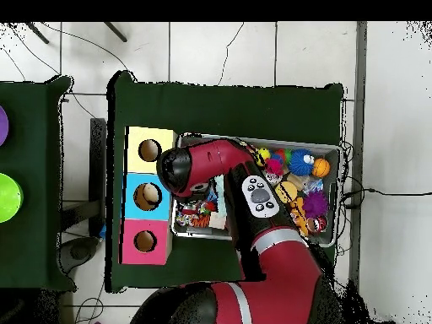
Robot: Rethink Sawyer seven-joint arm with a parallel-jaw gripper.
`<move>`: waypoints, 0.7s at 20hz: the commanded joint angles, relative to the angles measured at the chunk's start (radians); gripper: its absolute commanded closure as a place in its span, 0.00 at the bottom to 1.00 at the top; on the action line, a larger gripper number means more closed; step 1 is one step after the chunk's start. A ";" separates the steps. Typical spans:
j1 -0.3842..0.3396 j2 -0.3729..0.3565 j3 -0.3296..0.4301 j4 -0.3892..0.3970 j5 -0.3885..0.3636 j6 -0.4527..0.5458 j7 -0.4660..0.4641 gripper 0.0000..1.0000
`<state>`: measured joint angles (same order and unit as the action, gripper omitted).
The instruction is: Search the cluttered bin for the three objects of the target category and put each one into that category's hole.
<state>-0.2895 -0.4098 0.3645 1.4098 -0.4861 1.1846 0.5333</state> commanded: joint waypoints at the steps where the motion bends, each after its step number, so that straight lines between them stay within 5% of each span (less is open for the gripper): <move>1: -0.012 0.037 0.026 0.101 0.014 -0.049 0.089 1.00; 11: -0.027 0.036 0.050 0.107 0.042 -0.099 0.092 1.00; 12: -0.028 0.036 0.051 0.107 0.043 -0.102 0.089 0.00; 14: -0.032 0.036 0.053 0.110 0.043 -0.107 0.085 0.00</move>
<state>-0.2908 -0.4098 0.3645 1.4098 -0.4695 1.1846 0.5333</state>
